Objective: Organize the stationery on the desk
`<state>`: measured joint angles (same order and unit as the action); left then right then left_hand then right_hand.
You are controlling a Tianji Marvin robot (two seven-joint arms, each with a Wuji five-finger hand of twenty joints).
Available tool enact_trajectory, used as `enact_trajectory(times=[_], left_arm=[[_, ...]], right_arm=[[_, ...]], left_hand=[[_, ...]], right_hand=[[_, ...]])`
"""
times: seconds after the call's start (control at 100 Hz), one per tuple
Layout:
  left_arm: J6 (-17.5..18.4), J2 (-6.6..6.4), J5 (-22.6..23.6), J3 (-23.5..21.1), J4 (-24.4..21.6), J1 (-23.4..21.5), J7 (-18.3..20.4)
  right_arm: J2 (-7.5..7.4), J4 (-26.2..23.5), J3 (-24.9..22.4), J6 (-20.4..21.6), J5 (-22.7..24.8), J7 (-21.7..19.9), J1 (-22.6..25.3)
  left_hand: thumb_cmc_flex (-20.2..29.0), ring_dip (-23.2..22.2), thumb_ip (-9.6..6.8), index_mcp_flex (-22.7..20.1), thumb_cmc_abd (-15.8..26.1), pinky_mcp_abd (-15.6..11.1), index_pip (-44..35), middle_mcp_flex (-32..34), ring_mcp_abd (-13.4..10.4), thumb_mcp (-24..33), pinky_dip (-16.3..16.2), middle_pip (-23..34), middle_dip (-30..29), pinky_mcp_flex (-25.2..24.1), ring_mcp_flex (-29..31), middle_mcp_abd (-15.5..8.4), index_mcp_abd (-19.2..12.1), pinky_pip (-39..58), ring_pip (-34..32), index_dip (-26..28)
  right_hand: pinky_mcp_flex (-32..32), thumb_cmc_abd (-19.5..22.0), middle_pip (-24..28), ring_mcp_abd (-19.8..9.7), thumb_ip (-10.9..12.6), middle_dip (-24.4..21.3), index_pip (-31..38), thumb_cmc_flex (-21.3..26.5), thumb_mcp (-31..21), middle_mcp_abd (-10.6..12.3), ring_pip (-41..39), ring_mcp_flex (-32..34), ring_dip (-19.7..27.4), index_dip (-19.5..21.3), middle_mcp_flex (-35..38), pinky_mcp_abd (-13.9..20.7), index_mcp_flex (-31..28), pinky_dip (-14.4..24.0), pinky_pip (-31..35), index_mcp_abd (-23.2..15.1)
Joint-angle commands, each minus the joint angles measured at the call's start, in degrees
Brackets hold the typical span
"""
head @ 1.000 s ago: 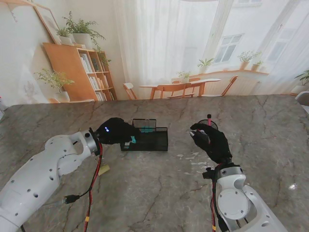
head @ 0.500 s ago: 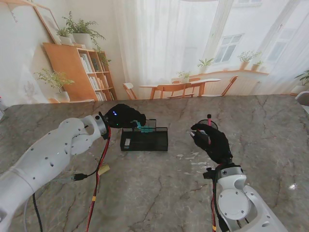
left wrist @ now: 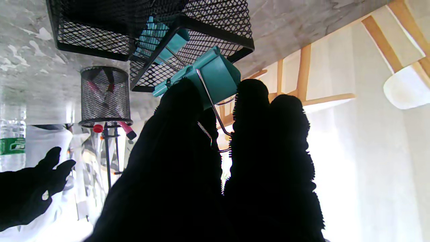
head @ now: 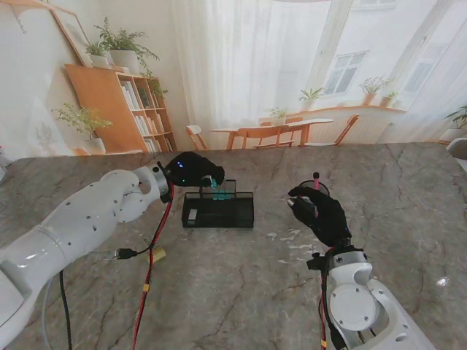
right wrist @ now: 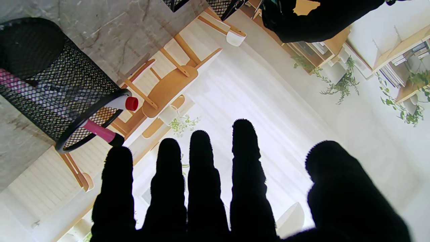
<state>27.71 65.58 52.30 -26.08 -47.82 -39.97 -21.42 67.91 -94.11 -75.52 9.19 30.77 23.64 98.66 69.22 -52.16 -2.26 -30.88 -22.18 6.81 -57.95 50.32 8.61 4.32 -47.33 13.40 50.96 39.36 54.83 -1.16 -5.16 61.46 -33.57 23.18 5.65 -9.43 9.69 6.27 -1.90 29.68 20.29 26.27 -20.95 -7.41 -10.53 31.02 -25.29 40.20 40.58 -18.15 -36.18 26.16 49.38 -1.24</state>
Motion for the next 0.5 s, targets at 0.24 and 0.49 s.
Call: enact_trajectory(times=[0.24, 0.49], left_arm=[[0.9, 1.26, -1.5, 1.6, 1.5, 0.9, 0.1], [1.6, 1.1, -2.4, 1.5, 0.7, 0.6, 2.8]], right_arm=[[0.06, 0.0, 0.0, -0.1, 0.0, -0.6, 0.1], [0.1, -0.1, -0.2, -0.2, 0.1, -0.3, 0.3]], left_hand=[[4.7, 0.8, 3.14, 0.2, 3.2, -8.7, -0.3, -1.1, -7.4, -1.6, 0.4, 5.1, 3.6, -3.7, -6.8, 3.5, 1.1, -0.1, -2.8, 1.0], [1.6, 8.0, 3.31, 0.6, 3.9, -4.6, 16.1, -9.7, -8.0, -3.8, 1.4, 8.2, -6.1, -8.0, -11.8, 4.3, 3.3, -0.5, -0.7, 5.1]], right_hand=[[-0.8, 2.4, 0.6, -0.5, 0.0, 0.5, 0.3, 0.4, 1.7, 0.1, 0.7, 0.6, -0.6, 0.4, 0.3, 0.8, -0.6, 1.3, 0.0, -0.4], [-0.8, 2.3, 0.6, -0.4, 0.0, 0.5, 0.3, 0.4, 1.8, 0.1, 0.7, 0.6, -0.6, 0.4, 0.3, 0.8, -0.6, 1.3, 0.1, -0.4]])
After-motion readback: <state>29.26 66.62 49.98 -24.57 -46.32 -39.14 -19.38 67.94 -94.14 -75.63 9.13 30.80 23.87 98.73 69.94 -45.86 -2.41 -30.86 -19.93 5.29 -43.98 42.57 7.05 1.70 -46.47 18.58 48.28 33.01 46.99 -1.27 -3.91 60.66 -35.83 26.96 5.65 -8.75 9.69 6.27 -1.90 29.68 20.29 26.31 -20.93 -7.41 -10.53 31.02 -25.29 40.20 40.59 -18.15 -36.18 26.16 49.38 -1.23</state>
